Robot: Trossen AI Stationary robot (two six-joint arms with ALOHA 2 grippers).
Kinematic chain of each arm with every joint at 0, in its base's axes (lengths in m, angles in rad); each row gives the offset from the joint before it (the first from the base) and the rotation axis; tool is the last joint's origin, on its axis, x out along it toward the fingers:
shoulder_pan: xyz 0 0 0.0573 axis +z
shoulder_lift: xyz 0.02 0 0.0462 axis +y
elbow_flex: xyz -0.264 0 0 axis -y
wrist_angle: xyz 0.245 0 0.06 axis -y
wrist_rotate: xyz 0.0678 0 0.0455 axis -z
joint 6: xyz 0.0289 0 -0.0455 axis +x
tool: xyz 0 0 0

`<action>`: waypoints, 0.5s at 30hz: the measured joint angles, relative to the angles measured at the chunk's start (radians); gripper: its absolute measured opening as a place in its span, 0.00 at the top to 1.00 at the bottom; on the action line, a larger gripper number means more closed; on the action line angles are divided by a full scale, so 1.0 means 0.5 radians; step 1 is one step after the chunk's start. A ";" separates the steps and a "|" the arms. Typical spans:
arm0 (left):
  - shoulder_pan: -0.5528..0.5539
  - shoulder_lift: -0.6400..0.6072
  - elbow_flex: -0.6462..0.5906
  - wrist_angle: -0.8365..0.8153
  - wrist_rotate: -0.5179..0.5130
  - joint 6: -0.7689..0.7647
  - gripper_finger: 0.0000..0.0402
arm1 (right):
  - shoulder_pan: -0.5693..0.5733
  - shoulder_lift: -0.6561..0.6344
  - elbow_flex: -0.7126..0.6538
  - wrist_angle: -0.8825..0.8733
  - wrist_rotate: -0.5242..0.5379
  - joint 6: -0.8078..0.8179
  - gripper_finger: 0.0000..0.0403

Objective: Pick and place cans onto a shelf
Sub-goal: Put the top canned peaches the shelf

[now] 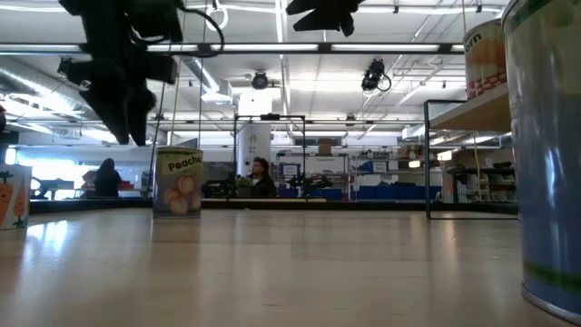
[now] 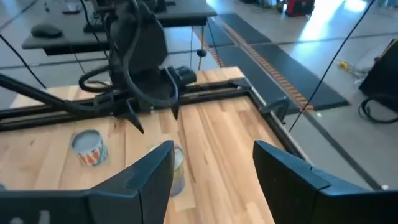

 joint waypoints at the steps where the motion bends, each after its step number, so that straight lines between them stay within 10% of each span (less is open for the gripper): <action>1: 0.016 0.050 -0.001 0.027 0.000 0.097 0.14 | 0.014 0.020 0.000 0.022 0.007 0.024 0.44; 15: -0.091 0.421 0.000 0.974 0.428 0.367 0.14 | 0.198 0.075 -0.001 -0.152 0.109 0.216 0.44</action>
